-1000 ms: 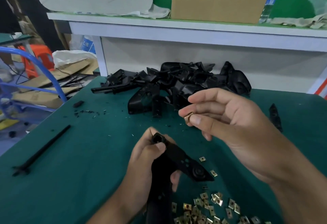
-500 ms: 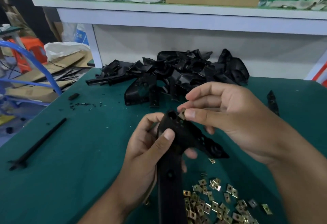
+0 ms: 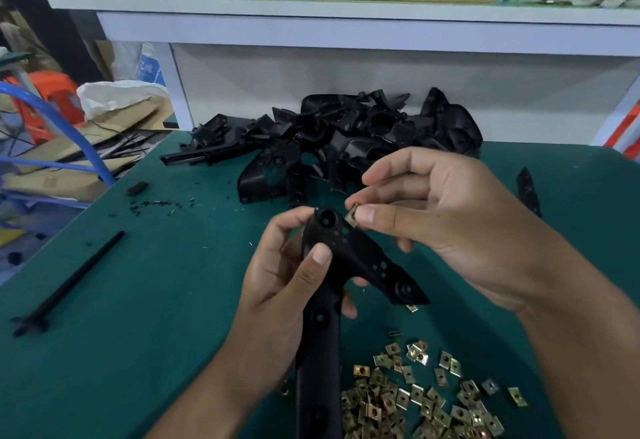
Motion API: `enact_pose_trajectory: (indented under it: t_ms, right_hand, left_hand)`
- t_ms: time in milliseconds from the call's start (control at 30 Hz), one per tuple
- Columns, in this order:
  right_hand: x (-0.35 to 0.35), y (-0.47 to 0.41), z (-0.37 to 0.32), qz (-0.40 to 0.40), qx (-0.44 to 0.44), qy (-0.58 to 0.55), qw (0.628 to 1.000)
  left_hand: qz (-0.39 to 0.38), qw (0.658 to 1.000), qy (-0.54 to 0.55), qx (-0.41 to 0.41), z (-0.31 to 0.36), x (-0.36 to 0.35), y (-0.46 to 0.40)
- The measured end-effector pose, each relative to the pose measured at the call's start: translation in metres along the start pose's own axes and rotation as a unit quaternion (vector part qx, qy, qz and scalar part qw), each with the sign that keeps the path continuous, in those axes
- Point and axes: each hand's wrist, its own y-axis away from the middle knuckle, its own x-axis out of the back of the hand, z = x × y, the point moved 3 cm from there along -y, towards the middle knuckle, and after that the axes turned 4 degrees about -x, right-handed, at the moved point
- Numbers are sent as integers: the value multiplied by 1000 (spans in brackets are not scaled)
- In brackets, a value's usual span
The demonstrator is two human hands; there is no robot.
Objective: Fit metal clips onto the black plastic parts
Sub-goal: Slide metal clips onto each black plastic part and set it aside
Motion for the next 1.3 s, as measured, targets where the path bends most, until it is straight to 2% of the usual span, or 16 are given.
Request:
enact_pose_trajectory:
  t_ms: [500, 867, 1033, 1300]
  right_hand:
    - [13, 8, -5, -22, -11, 101, 995]
    - [22, 14, -2, -121, -75, 166, 976]
    - [13, 7, 3, -99, -54, 174, 978]
    - [3, 0, 15, -102, -67, 194, 973]
  left_hand:
    - [-60, 996, -62, -33, -7, -2, 2]
    - [-135, 989, -60, 12, -9, 1, -1]
    - [-104, 992, -66, 6, -8, 6, -5]
    - [-72, 995, -68, 13, -11, 8, -6]
